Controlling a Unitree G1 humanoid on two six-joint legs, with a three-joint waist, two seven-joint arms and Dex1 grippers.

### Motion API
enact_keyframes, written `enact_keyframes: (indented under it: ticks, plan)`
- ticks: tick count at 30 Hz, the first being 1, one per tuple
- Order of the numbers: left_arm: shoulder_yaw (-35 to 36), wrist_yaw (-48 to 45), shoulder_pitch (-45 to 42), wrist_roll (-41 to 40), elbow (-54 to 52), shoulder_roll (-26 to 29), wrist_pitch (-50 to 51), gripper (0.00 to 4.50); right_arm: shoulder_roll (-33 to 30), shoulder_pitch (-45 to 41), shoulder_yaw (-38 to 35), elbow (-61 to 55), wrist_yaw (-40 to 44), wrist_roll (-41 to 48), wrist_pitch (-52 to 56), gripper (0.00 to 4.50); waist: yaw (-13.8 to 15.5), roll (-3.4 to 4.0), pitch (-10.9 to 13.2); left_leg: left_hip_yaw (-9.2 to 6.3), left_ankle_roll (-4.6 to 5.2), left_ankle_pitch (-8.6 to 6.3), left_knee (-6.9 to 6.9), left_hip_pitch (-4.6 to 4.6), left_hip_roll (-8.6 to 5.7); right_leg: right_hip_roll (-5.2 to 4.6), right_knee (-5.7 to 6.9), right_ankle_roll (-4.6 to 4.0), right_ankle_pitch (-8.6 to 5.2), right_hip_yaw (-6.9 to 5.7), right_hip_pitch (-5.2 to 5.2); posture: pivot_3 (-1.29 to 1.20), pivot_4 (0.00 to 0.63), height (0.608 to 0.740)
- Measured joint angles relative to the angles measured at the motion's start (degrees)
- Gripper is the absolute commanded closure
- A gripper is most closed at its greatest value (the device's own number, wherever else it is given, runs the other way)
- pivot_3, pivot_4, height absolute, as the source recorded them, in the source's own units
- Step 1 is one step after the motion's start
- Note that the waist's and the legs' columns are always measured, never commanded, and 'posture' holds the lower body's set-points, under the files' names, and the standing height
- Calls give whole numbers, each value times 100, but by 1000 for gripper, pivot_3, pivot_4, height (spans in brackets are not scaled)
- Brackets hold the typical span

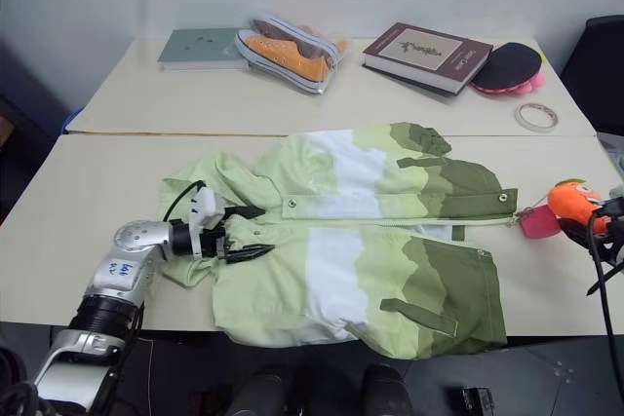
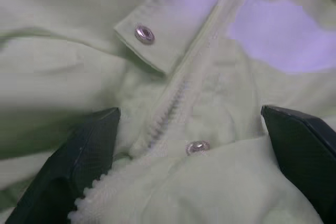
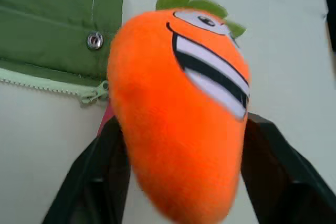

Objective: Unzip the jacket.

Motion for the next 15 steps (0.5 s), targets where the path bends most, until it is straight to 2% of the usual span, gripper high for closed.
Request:
enact_keyframes:
  ticks: [2,3,6,9,12,15]
  plan:
    - [334,-86,56,-402,-517,339,443,0,125,-226,-171,-281,152,153,-492,227,-43,-15,17,0,-2,-1,1,-1,5,7,-4,0,0,1,0,0,150,740]
    - [514,-140,104,-594,-796,550,666,0,222,-423,-189,-528,347,369,-761,29,-89,-22,24,-1,-5,-1,0,2,8,12,-4,0,0,2,2,0,150,740]
    - [904,-183,353,-792,-1273,946,895,0,353,-724,42,-1145,897,761,-1341,29,-128,-25,28,-2,-16,-4,-5,16,21,30,-7,0,0,1,13,0,150,740]
    - [1130,-156,827,-749,-1324,1149,846,0,672,-909,437,-1301,1288,1008,-1625,29,-124,-44,38,-1,-18,-5,-5,17,31,37,-10,-1,0,5,14,0,150,740]
    - [1284,-89,1400,-496,-1335,1284,466,0,1113,-850,1185,-1728,1716,1467,-1509,29,-125,-51,45,-6,-23,-9,-5,10,36,33,-14,-5,-2,19,8,0,150,740]
    - [1519,-34,2028,-281,-1455,1374,31,0,1128,-413,1958,-1914,2516,1315,-1973,29,-90,-50,46,-17,-20,-14,-14,1,36,27,-32,-8,-3,25,8,0,150,740]
